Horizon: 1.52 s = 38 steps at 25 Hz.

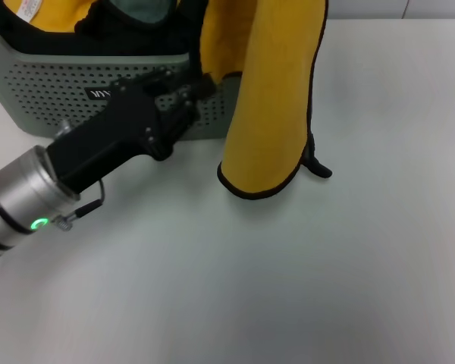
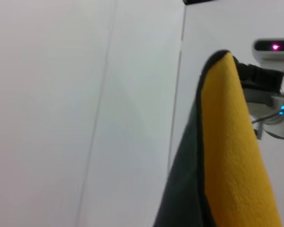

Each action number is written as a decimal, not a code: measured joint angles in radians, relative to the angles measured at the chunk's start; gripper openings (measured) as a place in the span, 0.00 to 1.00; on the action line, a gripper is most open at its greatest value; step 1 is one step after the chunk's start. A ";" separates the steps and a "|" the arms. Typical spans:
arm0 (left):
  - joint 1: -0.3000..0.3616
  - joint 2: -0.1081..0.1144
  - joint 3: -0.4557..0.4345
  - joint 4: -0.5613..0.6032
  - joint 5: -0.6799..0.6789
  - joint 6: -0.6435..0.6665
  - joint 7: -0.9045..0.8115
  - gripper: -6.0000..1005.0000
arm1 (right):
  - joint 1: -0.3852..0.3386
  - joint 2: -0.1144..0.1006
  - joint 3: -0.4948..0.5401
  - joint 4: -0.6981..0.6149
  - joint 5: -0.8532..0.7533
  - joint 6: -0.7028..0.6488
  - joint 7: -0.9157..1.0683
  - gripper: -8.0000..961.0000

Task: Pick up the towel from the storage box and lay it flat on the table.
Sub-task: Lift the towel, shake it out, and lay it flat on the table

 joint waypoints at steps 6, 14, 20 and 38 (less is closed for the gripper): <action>0.025 0.001 0.000 0.000 -0.024 0.009 0.001 0.20 | 0.000 0.003 -0.002 -0.005 0.004 -0.003 0.004 0.05; 0.018 -0.001 0.000 0.001 -0.016 0.005 0.002 0.18 | 0.009 0.006 -0.008 -0.005 0.004 -0.003 0.005 0.05; 0.011 -0.005 0.000 0.001 -0.016 -0.008 0.014 0.17 | 0.009 0.009 -0.008 -0.001 0.004 -0.002 0.005 0.06; 0.018 -0.005 0.000 0.015 -0.005 -0.012 0.013 0.14 | -0.005 0.013 -0.007 -0.005 0.013 -0.020 0.014 0.06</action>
